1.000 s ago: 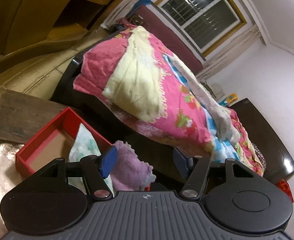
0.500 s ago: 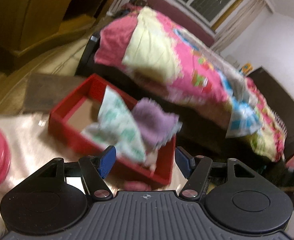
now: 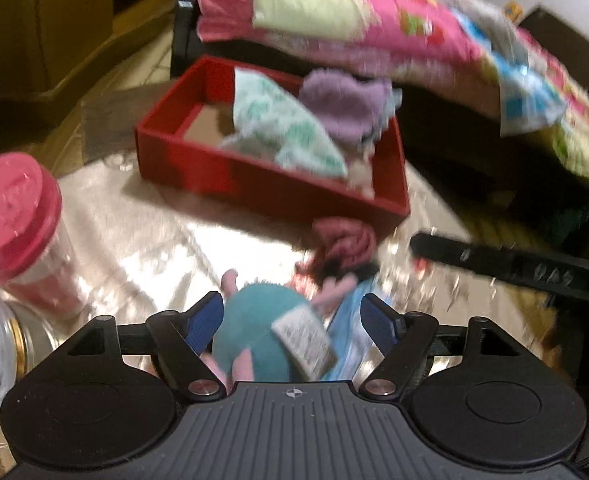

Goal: Organize soft objects
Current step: 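Grasp the teal plush toy with the left gripper, then grasp the blue face mask with the right gripper while the left holds the plush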

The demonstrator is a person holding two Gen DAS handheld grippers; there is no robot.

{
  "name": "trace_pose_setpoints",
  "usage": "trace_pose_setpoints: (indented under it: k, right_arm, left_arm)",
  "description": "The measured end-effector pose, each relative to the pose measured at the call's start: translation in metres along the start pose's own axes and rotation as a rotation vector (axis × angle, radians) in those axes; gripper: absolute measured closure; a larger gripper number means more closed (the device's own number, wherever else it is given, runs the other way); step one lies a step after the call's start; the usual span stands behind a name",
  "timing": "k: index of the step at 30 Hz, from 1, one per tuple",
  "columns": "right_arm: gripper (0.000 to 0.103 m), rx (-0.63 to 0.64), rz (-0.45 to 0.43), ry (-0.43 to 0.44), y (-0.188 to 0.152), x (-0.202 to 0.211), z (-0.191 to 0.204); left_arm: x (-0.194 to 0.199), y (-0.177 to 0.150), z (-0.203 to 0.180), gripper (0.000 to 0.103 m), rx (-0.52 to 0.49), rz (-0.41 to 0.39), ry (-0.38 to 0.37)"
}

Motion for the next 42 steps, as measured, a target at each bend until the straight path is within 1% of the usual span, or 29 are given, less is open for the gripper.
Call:
trace_pose_setpoints:
  k: [3, 5, 7, 9, 13, 16, 18, 22, 25, 27, 28, 30, 33, 35, 38, 40, 42]
  right_arm:
    - [0.087, 0.001, 0.012, 0.003, -0.005, 0.001, 0.001]
    - [0.087, -0.005, 0.022, 0.009, -0.006, 0.000, 0.000]
    - [0.087, -0.006, 0.028, 0.012, -0.008, 0.000, -0.001]
    - [0.087, 0.000, 0.032, 0.009, -0.010, -0.002, -0.002]
    - [0.087, 0.000, 0.046, -0.006, -0.011, -0.006, -0.006]
    - [0.087, -0.013, 0.077, -0.013, -0.013, -0.013, -0.010]
    - [0.087, -0.012, 0.104, -0.023, -0.016, -0.017, -0.011]
    - [0.087, -0.021, 0.158, -0.055, -0.020, -0.025, -0.017]
    - [0.086, -0.051, 0.204, -0.060, -0.024, -0.032, -0.021]
    - [0.084, -0.060, 0.228, -0.062, -0.027, -0.036, -0.022]
    - [0.081, -0.063, 0.236, -0.069, -0.029, -0.038, -0.023]
    - [0.078, -0.065, 0.245, -0.080, -0.031, -0.041, -0.023]
    - [0.077, -0.080, 0.266, -0.090, -0.033, -0.047, -0.025]
    - [0.076, -0.120, 0.278, -0.088, -0.032, -0.050, -0.029]
    - [0.072, -0.224, 0.289, -0.059, -0.029, -0.051, -0.042]
    - [0.070, -0.302, 0.288, -0.058, -0.027, -0.050, -0.053]
    - [0.070, -0.354, 0.288, -0.055, -0.025, -0.049, -0.060]
  left_arm:
    - [-0.019, -0.008, -0.006, 0.026, -0.060, 0.078, 0.069]
    - [-0.032, -0.013, -0.008, 0.024, -0.090, 0.124, 0.091]
    - [-0.042, -0.018, -0.008, 0.025, -0.116, 0.148, 0.125]
    - [-0.047, -0.021, -0.007, 0.027, -0.124, 0.162, 0.139]
    - [-0.053, -0.024, 0.000, 0.031, -0.090, 0.172, 0.128]
    - [-0.052, -0.026, 0.001, 0.034, -0.077, 0.160, 0.134]
    - [-0.045, -0.025, 0.001, 0.035, -0.047, 0.146, 0.097]
    - [-0.022, -0.014, 0.005, 0.035, 0.057, 0.088, -0.052]
    - [-0.006, -0.006, 0.007, 0.035, 0.104, 0.035, -0.123]
    - [0.001, -0.002, 0.009, 0.035, 0.125, 0.013, -0.151]
    - [0.004, -0.001, 0.011, 0.035, 0.141, 0.006, -0.169]
    - [0.006, 0.000, 0.014, 0.035, 0.169, 0.003, -0.211]
    - [0.007, 0.000, 0.015, 0.035, 0.205, 0.013, -0.268]
    - [0.008, 0.001, 0.012, 0.035, 0.194, 0.014, -0.325]
    - [0.009, -0.001, 0.007, 0.035, 0.194, 0.038, -0.405]
    - [0.014, 0.000, 0.007, 0.035, 0.202, 0.020, -0.412]
    - [0.026, 0.002, 0.011, 0.035, 0.203, -0.025, -0.399]
Point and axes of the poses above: each gripper's, at about its wrist camera, not at the fingertips, and x roughly against the way its jaws point, z to its left, y to its top, the point moved 1 cm from there along -x, roughly the way its jaws point, and after that the axes turned 8 degrees about -y, right-handed, at the moved point
